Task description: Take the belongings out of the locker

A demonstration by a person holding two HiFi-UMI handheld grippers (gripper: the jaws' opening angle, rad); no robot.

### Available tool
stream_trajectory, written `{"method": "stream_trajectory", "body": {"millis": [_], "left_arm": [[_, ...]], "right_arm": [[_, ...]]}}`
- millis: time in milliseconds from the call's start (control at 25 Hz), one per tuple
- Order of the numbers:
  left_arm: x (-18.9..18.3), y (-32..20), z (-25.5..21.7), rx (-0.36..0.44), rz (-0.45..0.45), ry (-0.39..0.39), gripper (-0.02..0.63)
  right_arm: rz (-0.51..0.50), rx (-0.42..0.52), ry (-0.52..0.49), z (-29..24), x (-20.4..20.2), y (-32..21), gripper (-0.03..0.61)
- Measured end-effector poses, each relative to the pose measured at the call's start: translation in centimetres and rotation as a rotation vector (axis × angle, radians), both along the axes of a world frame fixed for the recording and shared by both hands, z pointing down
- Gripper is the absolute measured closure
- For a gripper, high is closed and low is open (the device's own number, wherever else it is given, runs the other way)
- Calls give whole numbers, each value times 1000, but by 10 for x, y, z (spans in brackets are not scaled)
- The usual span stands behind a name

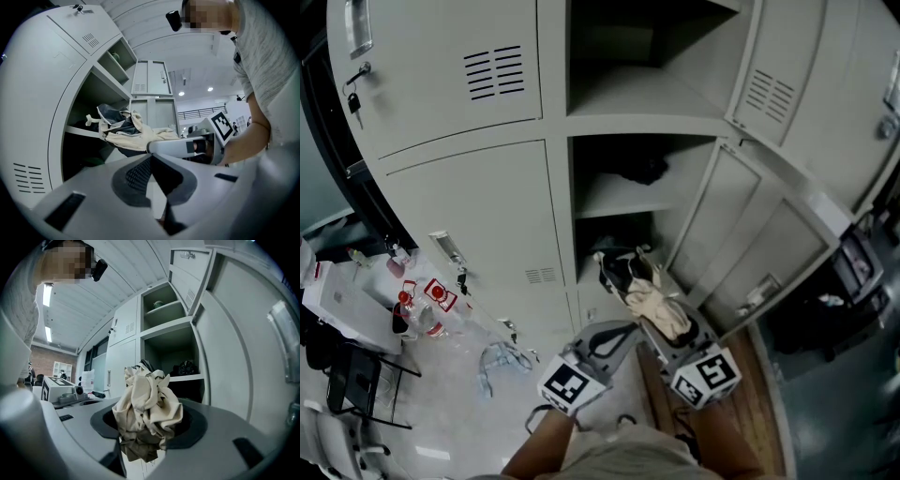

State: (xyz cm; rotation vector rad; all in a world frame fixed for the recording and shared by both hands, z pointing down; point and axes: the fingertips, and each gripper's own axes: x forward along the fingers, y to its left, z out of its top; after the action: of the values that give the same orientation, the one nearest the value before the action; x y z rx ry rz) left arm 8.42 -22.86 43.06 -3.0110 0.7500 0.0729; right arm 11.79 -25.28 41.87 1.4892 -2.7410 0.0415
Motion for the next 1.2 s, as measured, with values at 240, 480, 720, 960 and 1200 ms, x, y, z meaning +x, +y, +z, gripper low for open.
{"method": "stream_trajectory", "body": {"millis": [240, 480, 720, 960, 1200], "left_arm": [[5, 10, 1, 10, 9, -18, 611], [4, 16, 4, 0, -5, -31, 611], [7, 15, 5, -15, -20, -34, 611], [13, 13, 6, -18, -24, -45, 611], [16, 12, 7, -21, -30, -44, 611]], "right_arm": [[-19, 11, 5, -1, 11, 16, 351], [-46, 1, -30, 0, 15, 31, 351], [-87, 21, -31, 4, 18, 38, 351], [-116, -22, -72, 6, 15, 42, 351], [-118, -12, -53, 9, 25, 40, 351]]}}
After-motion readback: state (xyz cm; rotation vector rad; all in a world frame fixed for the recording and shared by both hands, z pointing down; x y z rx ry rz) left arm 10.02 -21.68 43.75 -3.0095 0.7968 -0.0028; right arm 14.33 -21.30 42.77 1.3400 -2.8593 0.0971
